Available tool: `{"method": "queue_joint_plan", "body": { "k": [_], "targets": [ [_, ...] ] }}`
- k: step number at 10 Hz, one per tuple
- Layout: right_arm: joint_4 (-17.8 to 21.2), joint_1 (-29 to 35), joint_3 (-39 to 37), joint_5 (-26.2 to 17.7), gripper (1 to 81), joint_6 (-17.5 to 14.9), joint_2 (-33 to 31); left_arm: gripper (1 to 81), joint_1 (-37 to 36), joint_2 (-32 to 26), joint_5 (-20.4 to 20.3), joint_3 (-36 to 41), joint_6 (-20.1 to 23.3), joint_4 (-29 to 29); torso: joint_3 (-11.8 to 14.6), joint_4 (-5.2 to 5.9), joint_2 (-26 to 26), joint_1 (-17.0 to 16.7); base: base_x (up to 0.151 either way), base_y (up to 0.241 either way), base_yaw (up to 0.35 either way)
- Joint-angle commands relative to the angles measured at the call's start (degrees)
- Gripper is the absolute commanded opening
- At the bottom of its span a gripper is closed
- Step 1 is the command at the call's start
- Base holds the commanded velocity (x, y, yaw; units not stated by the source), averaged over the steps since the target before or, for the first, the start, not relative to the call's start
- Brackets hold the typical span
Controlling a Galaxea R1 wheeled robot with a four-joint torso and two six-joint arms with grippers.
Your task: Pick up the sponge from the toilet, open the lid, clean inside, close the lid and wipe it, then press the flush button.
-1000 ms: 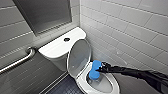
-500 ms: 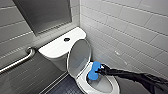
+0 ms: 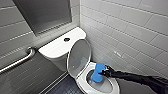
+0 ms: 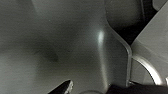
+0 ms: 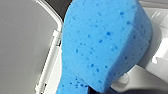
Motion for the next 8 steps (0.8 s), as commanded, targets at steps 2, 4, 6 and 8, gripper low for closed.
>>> {"method": "queue_joint_plan", "body": {
  "k": [2, 4, 6, 8],
  "targets": [
    [1.72, 2.04, 9.1, 1.2, 1.0, 1.7, -8.56, 81.1, 1.26, -0.28, 4.72, 1.17, -0.02, -0.84, 0.0, 0.0, 0.0, 0.0, 0.0, 0.0, 0.0],
    [1.72, -0.51, 12.43, 3.66, 1.0, 2.75, -12.16, 81.1, 1.26, -0.11, 4.72, 1.17, -0.02, -0.75, 0.0, 0.0, 0.0, 0.0, 0.0, 0.0, 0.0],
    [1.89, -2.18, 19.46, 5.42, 1.0, 2.93, -17.78, 81.1, 1.26, 0.77, 4.64, 1.0, 0.07, -0.75, 0.0, 0.0, 0.0, 0.0, 0.0, 0.0, 0.0],
    [2.51, -4.99, 25.52, 9.37, 1.0, 2.93, -23.75, 81.1, 1.26, 1.12, 4.55, 1.08, 0.15, -0.66, 0.0, 0.0, 0.0, 0.0, 0.0, 0.0, 0.0]
  ]
}}
